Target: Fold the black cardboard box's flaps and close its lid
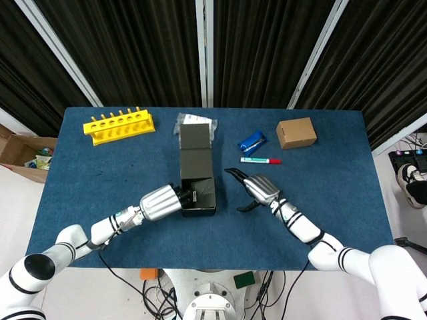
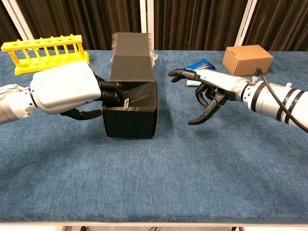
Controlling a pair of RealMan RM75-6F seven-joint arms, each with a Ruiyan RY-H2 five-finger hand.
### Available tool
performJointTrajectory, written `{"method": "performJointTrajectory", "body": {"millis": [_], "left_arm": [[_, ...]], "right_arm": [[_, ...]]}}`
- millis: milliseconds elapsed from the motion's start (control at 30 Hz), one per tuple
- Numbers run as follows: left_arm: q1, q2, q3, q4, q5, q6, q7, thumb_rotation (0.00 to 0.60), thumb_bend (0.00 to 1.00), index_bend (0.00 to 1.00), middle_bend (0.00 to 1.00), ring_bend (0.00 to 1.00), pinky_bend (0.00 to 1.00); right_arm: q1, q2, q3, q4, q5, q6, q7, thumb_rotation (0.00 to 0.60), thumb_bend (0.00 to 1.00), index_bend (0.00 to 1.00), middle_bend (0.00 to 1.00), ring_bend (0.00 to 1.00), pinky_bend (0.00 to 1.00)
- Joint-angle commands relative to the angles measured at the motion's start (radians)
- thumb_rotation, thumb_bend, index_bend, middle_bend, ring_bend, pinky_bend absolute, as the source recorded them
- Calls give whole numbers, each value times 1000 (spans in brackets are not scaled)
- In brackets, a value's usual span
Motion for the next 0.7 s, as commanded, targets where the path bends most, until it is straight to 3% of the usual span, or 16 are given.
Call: {"method": "performJointTrajectory", "body": {"millis": [33, 300, 700], "left_arm": [[13, 6, -12, -20, -9, 24, -1, 600, 253, 382, 256, 541, 864], [71, 24, -41, -73, -55, 76, -51, 600, 157, 294, 220, 540, 854], [197, 42, -116, -136, -152, 242, -356, 600, 102, 287, 271, 587, 859]], "right_arm": [[-3, 2, 5, -5, 8, -4, -4, 600, 49, 0, 117, 682, 989], [-12, -17, 19, -22, 41, -32, 17, 600, 26, 0, 116, 684, 989], [-29, -135, 70, -13, 119, -62, 0, 600, 0, 0, 74, 682, 991]]}}
